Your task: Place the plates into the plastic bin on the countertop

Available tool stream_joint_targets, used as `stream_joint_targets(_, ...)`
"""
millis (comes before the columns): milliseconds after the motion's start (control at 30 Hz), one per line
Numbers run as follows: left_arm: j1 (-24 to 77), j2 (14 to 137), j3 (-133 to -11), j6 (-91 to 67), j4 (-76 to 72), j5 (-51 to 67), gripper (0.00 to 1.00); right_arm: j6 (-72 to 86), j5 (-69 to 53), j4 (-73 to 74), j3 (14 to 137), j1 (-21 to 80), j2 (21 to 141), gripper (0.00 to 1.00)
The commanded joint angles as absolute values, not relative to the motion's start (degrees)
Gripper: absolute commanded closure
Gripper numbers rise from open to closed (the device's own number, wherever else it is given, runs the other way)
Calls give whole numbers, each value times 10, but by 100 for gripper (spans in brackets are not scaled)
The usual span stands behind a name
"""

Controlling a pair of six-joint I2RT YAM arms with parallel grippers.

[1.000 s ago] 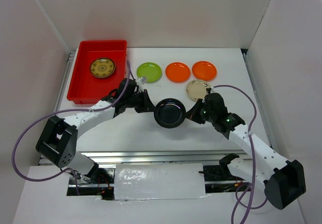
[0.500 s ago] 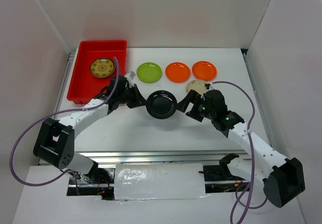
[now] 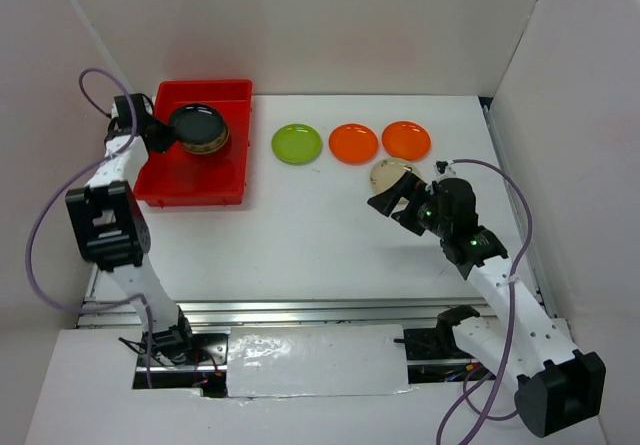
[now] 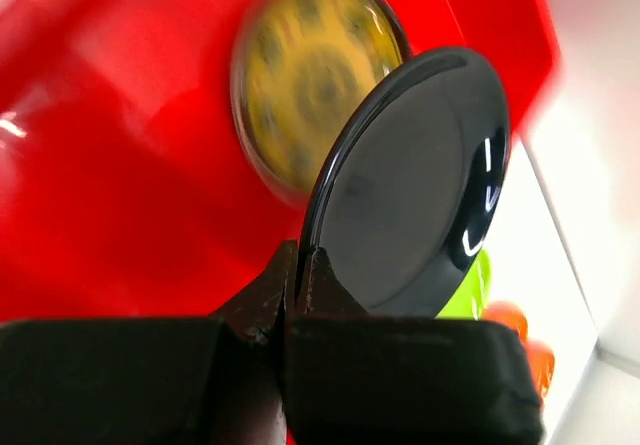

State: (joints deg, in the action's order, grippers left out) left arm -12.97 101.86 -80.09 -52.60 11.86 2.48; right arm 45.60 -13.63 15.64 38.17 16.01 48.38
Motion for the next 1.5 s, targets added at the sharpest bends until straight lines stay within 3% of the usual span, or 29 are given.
stream_joint_targets(0, -141, 1166, -960, -503, 160, 35, 100, 421, -169, 161, 389, 152, 481, 0)
stream_joint_targets(67, -144, 1213, -1051, -481, 201, 31, 100, 412, -170, 168, 399, 149, 483, 0)
stream_joint_targets(367, -150, 1266, -1129, -475, 214, 47, 100, 398, -207, 147, 412, 132, 528, 0)
stream_joint_targets(433, -149, 1261, -1120, -479, 211, 52, 73, 401, -208, 138, 409, 131, 533, 0)
stream_joint_targets(500, -147, 1244, -1100, -481, 211, 42, 28, 403, -205, 137, 411, 129, 540, 0)
stream_joint_targets(567, -147, 1232, -1079, -482, 211, 32, 1, 404, -198, 137, 417, 129, 546, 0)
stream_joint_targets(767, -155, 1177, -1046, -490, 219, 41, 1, 397, -164, 131, 446, 115, 588, 0)
stream_joint_targets(833, -144, 1151, -1047, -474, 244, 17, 1, 396, -120, 131, 471, 98, 653, 0)
stream_joint_targets(1033, -40, 982, -1002, -425, 329, -86, 1, 439, -28, 139, 556, 19, 877, 0)
stream_joint_targets(1200, -5, 826, -873, -411, 311, -44, 1, 449, -36, 98, 565, -18, 947, 1)
stream_joint_targets(1267, 17, 770, -822, -408, 304, -43, 1, 446, -57, 96, 577, -28, 977, 3)
stream_joint_targets(1333, 28, 734, -792, -402, 307, -36, 1, 436, -68, 101, 587, -32, 998, 19)
stream_joint_targets(1400, 35, 722, -774, -393, 309, -28, 1, 436, -65, 110, 594, -36, 1003, 19)
stream_joint_targets(1467, 47, 711, -766, -389, 316, -26, 1, 432, -62, 122, 605, -41, 1012, 26)
